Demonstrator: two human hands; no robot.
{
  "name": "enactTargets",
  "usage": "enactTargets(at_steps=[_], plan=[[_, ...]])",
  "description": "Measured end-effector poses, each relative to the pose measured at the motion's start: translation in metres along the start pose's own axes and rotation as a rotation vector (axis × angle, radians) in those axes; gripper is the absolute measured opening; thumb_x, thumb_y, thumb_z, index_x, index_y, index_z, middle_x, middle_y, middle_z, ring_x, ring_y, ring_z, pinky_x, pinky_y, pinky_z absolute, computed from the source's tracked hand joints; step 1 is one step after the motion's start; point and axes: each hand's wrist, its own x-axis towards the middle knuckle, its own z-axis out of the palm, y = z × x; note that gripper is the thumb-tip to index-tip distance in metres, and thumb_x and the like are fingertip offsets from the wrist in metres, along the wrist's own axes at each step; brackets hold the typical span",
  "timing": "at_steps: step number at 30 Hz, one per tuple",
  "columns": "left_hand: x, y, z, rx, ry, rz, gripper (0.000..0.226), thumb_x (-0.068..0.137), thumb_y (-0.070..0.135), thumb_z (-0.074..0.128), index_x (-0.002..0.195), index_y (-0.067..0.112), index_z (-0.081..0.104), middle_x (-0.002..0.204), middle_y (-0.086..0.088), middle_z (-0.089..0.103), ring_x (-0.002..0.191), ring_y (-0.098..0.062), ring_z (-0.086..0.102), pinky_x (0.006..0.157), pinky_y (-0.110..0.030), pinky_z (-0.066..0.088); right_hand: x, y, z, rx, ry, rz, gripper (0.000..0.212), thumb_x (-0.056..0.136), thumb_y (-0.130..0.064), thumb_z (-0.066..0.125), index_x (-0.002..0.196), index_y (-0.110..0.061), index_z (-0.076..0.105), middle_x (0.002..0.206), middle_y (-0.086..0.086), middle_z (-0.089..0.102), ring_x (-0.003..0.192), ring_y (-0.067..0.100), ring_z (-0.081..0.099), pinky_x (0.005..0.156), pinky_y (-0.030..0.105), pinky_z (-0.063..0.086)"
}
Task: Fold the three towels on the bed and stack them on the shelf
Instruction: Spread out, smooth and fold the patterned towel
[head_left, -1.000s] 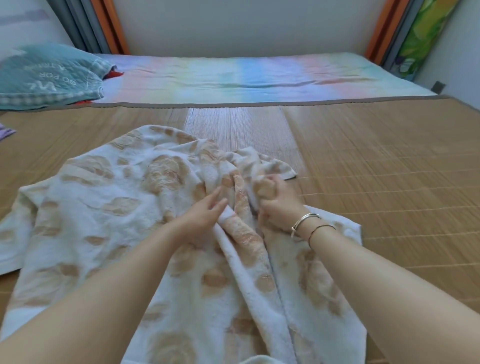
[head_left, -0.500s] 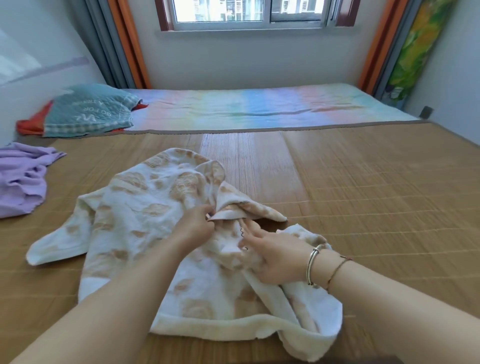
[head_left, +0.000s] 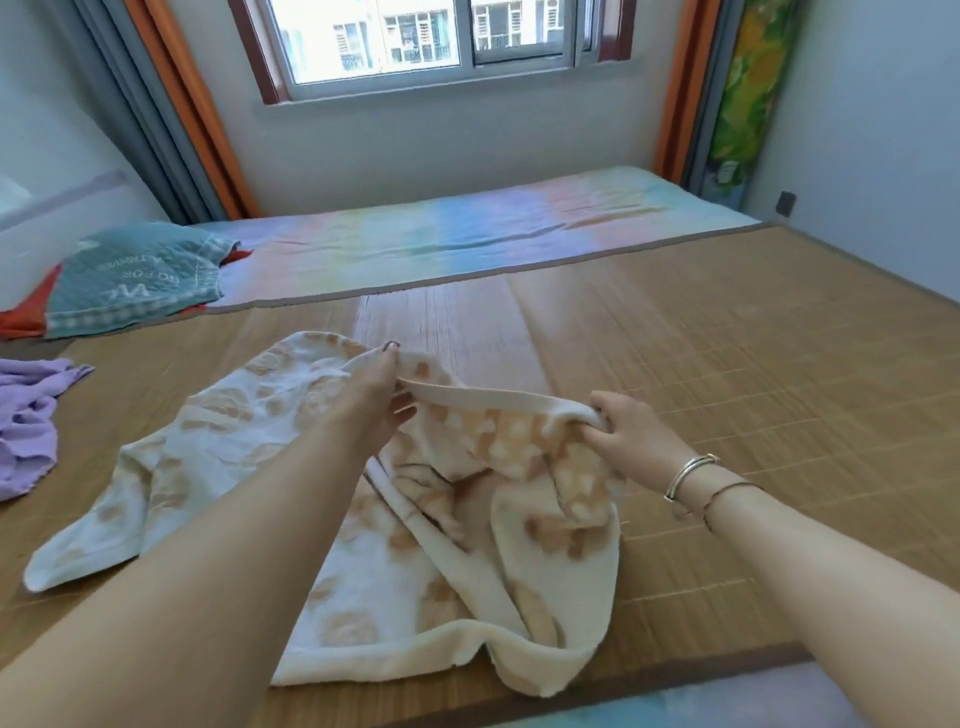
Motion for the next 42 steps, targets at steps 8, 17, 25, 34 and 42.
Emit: enactTargets(at_steps=[8,17,25,34,42], plan=[[0.112,0.008,0.121,0.084,-0.114,-0.083,0.038,0.101,0.047,0.032,0.115,0.019,0.053,0.089,0.002,0.057,0.09,-0.013,0.056,0.083,-0.031,0.043,0.084,0.088,-0.036,0.322,0.007,0.275,0.021,0.089,-0.026,0.063,0.076,-0.013,0.053,0.064,0.0,0.05,0.053,0.01,0.043,0.045,0.014,0.031],[0.154,-0.016,0.273,0.29,-0.125,-0.208,0.044,0.103,0.038,0.034,0.135,0.011,0.046,0.141,-0.019,0.048,0.129,-0.037,0.046,0.109,-0.043,0.033,0.073,0.217,-0.095,0.26,0.063,0.566,0.017,0.086,-0.021,0.064,0.074,-0.013,0.056,0.056,-0.003,0.047,0.049,0.011,0.042,0.04,0.015,0.031],[0.152,-0.051,0.518,0.409,-0.22,-0.234,0.052,0.097,0.047,0.043,0.137,0.015,0.047,0.137,-0.003,0.052,0.127,-0.021,0.05,0.106,-0.033,0.039,0.03,0.371,-0.216,0.144,0.109,0.761,0.024,0.088,-0.033,0.061,0.081,-0.01,0.057,0.061,0.001,0.05,0.051,0.017,0.043,0.048,0.029,0.031],[0.104,-0.082,0.74,0.616,-0.541,-0.021,0.053,0.099,0.05,0.035,0.142,0.02,0.042,0.145,0.002,0.041,0.134,-0.02,0.039,0.115,-0.04,0.028,-0.023,0.507,-0.331,-0.246,0.292,0.939,0.033,0.091,-0.051,0.051,0.09,-0.018,0.045,0.074,0.004,0.06,0.063,0.026,0.053,0.047,0.03,0.034],[0.08,-0.132,0.737,1.273,-0.834,0.4,0.062,0.094,0.044,0.048,0.15,0.03,0.024,0.158,0.002,0.02,0.141,-0.028,0.029,0.112,-0.054,0.026,-0.07,0.511,-0.332,-0.276,0.278,0.967,0.056,0.089,-0.032,0.053,0.137,-0.01,0.034,0.136,0.01,0.044,0.124,0.031,0.042,0.097,0.044,0.038]])
